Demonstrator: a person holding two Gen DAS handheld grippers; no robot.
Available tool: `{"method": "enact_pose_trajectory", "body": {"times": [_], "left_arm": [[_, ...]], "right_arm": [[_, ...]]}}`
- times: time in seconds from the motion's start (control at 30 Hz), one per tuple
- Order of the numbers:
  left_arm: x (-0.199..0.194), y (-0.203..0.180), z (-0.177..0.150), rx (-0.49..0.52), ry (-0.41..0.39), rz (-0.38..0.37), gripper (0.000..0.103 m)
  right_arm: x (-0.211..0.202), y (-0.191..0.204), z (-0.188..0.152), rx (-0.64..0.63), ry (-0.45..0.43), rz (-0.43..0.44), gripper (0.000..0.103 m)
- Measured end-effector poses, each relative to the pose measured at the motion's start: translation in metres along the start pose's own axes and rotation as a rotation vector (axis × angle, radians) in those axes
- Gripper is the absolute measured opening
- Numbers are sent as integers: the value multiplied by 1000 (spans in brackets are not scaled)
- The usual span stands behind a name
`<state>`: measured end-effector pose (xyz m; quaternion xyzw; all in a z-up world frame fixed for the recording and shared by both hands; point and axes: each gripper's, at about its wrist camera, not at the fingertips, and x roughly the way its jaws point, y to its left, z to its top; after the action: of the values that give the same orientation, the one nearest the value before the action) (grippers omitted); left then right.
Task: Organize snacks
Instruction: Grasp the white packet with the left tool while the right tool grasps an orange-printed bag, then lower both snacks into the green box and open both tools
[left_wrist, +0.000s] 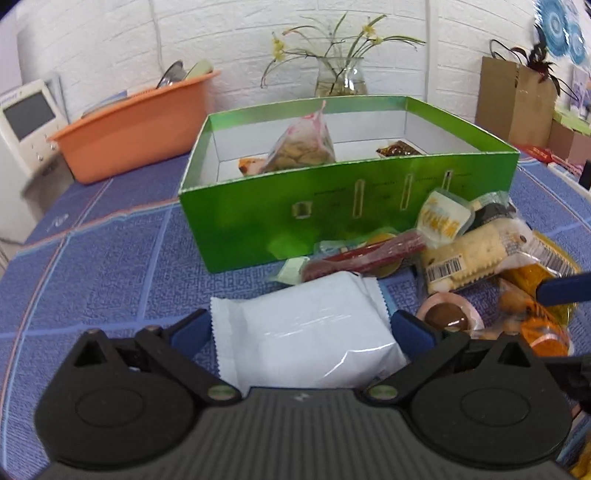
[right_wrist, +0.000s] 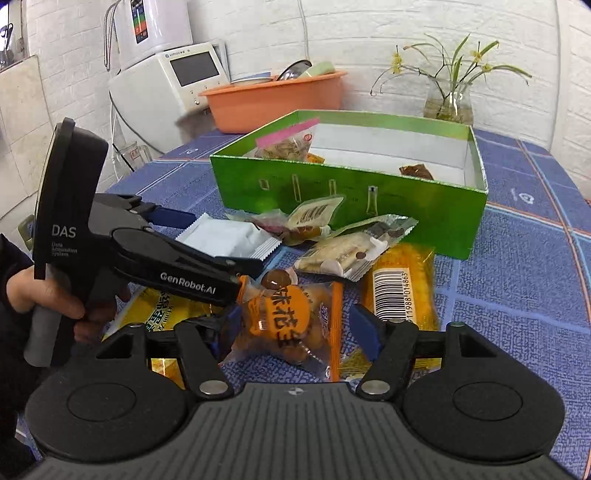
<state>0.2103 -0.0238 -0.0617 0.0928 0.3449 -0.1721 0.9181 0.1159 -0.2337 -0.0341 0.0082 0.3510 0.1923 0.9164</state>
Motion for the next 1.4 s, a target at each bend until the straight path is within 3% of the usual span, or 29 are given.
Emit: {"method": "enact_pose_trajectory", "body": {"times": [0.17,0.27,0.4,0.57,0.7,0.9,1.2,1.4], "left_arm": [[-3,9,-3,-54,2,-30,95],[-10,12,-8,-62,-14,-35,82],[-22,30,-15,-99,-20,-26,66],[-37,57,-24,-214,-46,1,64],[-56,63,-28,-234,-84,31,64],[-90,61,-31,-225,-153,56,64],[-105,56,-4,-198,-244,114,64],[-106,44,29,-146,-301,122,64]], "right_arm": [[6,4,-1,-13,33,39,103],[8,9,-6,-46,57,68,103],[-1,15,-14,-102,18,62,89],[-16,12,-19,-92,-60,1,87],[-25,9,-22,-68,-86,-5,87],[-34,14,-21,-40,-118,33,87],[-38,26,11,85,-251,118,85],[-28,23,45,118,-308,46,85]]}}
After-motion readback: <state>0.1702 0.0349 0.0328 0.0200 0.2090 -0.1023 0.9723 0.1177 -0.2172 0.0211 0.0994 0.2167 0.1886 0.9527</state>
